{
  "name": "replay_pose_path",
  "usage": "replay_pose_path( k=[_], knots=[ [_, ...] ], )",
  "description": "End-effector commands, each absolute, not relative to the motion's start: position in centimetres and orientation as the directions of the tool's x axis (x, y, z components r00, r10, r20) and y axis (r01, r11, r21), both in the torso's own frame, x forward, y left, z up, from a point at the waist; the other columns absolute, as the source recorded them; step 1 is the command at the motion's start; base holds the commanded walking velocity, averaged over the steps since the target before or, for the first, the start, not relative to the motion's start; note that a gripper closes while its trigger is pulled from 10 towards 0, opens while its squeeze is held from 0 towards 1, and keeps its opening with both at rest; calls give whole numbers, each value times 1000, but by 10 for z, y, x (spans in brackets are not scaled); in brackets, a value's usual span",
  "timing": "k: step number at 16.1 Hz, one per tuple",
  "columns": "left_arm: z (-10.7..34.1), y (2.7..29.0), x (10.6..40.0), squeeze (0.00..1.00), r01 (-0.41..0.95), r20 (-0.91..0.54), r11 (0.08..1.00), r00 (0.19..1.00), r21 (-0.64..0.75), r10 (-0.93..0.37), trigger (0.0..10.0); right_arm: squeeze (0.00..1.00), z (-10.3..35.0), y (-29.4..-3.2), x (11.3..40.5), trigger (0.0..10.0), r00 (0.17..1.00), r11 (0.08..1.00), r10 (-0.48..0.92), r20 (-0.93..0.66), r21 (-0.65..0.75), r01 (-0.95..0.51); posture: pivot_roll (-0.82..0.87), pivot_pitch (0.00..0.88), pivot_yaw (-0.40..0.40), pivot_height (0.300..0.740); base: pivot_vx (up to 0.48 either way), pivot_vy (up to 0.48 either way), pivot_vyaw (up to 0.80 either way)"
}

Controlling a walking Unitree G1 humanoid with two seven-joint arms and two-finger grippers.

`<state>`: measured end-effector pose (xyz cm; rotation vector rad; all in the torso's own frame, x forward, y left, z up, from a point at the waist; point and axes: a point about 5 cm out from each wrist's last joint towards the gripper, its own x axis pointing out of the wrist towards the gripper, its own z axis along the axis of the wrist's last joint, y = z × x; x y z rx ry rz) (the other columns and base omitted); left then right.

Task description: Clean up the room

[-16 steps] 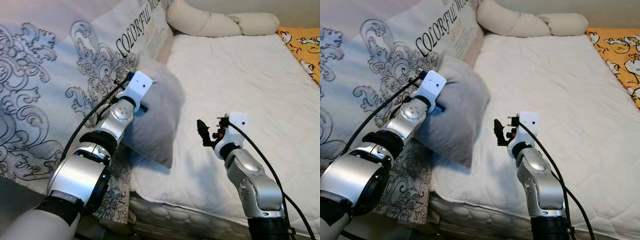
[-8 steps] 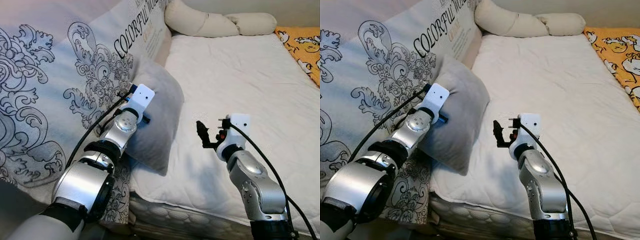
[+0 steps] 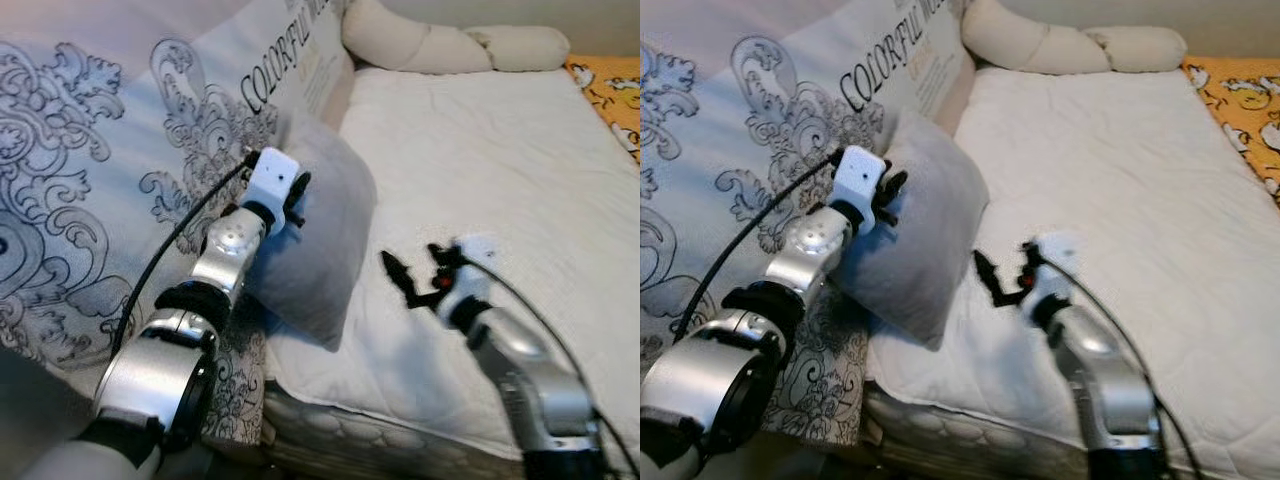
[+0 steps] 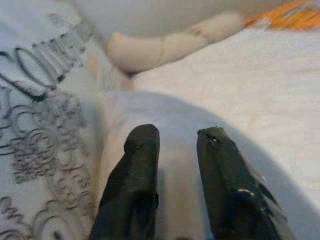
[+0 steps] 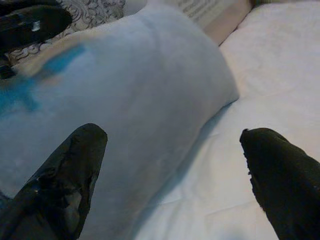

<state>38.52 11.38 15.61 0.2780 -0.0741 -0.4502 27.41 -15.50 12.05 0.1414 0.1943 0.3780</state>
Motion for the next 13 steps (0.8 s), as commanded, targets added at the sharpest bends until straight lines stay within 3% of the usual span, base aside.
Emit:
replay_pose_path(
  k=[1, 3, 5, 8, 9, 12, 13],
  knots=[
    [158, 116, 384, 925, 447, 11, 856, 885, 260, -465, 10000, 1000, 128, -159, 277, 10000, 918, 920, 377, -125, 166, -355, -106, 0, 59, 740, 0, 0, 0],
    [163, 117, 356, 345, 481, 95, 865, 863, 141, -496, 10000, 1000, 123, -171, 273, 10000, 923, 931, 353, -153, 157, -330, -93, 0, 49, 740, 0, 0, 0],
    [160, 120, 328, 353, 481, 109, 871, 865, 96, -490, 10000, 1000, 118, -165, 265, 10000, 903, 918, 392, -179, 137, -371, -88, 0, 48, 740, 0, 0, 0],
    [151, 121, 296, 365, 469, 79, 882, 878, 54, -472, 10000, 1000, 111, -167, 264, 10000, 916, 944, 330, -227, 82, -320, -68, 0, 29, 740, 0, -91, 0],
    [144, 126, 283, 369, 444, 17, 893, 895, 70, -446, 10000, 0, 107, -168, 264, 10000, 928, 959, 285, -242, 67, -277, -60, 0, 22, 740, 0, -472, 0],
    [133, 147, 270, 373, 345, -73, 931, 938, 117, -338, 10000, 0, 106, -163, 263, 10000, 940, 972, 236, -247, 76, -224, -62, 0, 27, 740, 0, -470, 0],
    [120, 167, 265, 373, 258, -125, 957, 962, 136, -241, 10000, 0, 109, -158, 266, 10000, 946, 976, 218, -241, 40, -215, -65, 0, 31, 740, 0, -472, 0]
  ],
)
